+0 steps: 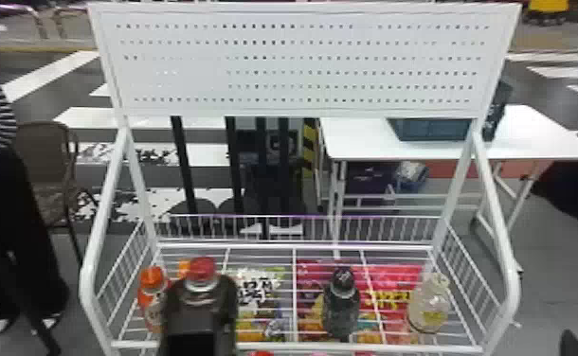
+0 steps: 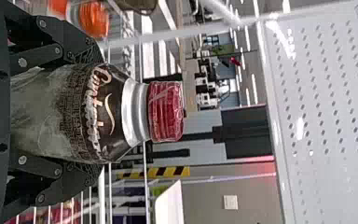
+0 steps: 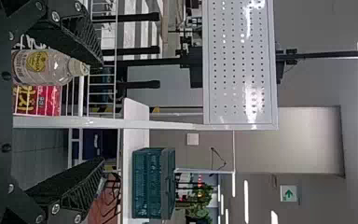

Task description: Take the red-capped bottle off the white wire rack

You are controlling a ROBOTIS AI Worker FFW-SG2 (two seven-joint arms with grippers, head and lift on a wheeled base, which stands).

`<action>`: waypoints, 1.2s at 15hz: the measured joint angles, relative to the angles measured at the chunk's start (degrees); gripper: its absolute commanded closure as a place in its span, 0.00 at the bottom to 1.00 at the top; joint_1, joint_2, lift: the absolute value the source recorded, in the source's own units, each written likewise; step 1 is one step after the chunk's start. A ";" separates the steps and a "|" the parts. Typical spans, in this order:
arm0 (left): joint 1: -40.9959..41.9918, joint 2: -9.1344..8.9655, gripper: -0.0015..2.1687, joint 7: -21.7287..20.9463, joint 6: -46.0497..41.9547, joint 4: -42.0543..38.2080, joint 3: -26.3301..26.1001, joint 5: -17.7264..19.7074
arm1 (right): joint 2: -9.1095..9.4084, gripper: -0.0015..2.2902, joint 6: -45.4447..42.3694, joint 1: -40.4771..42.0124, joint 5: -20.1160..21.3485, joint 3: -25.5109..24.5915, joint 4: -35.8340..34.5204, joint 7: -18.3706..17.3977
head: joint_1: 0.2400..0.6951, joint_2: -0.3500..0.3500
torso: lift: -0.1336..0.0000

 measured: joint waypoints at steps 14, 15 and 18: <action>23.54 -0.31 0.91 -14.87 -3.89 -18.71 27.99 0.12 | -0.09 0.08 -0.08 -0.26 0.69 1.88 -0.25 0.00 | 0.57 0.50 | 1.00; 23.55 -0.33 0.91 -15.50 -4.24 -18.80 27.86 0.13 | -0.06 0.08 -0.13 -0.10 0.74 1.90 -0.35 0.00 | 0.57 0.50 | 1.00; 23.57 -0.37 0.91 -15.93 -4.85 -18.84 27.45 0.20 | -0.04 0.08 -0.53 0.52 0.85 1.72 -0.65 0.00 | 0.57 0.50 | 1.00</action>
